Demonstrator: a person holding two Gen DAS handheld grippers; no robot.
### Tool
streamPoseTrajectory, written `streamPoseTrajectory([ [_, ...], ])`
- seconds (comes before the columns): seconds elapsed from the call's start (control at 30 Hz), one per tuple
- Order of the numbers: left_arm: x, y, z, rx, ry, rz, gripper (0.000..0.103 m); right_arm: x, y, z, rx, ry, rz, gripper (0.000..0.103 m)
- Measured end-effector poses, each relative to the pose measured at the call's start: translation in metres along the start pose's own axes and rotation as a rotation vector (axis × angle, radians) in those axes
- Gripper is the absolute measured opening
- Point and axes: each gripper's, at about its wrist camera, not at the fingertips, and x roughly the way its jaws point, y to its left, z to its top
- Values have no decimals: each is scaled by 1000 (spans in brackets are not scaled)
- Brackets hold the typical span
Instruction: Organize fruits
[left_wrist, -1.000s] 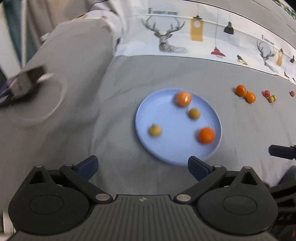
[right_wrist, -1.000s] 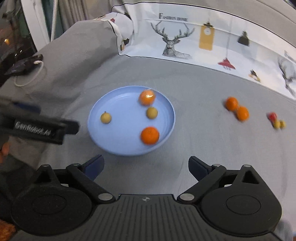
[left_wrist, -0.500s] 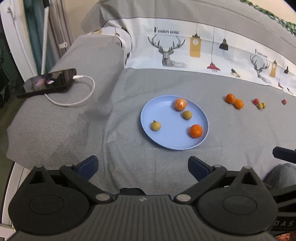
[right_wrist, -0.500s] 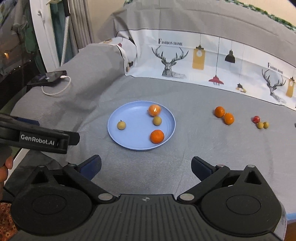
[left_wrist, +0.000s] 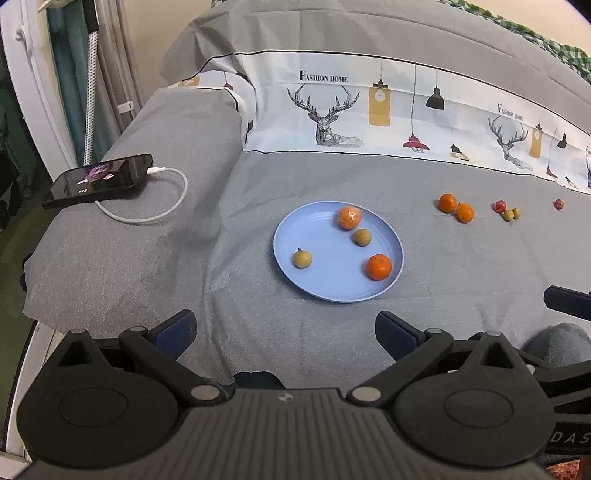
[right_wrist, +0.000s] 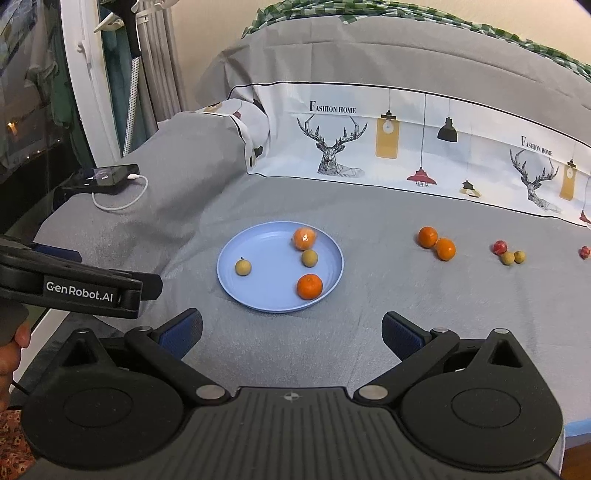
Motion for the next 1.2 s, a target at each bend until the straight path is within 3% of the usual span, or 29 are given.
streamPoseTrajectory([
  [1.2, 2, 1, 2, 8, 7, -7, 103, 6, 1, 0, -13, 18, 12, 102],
])
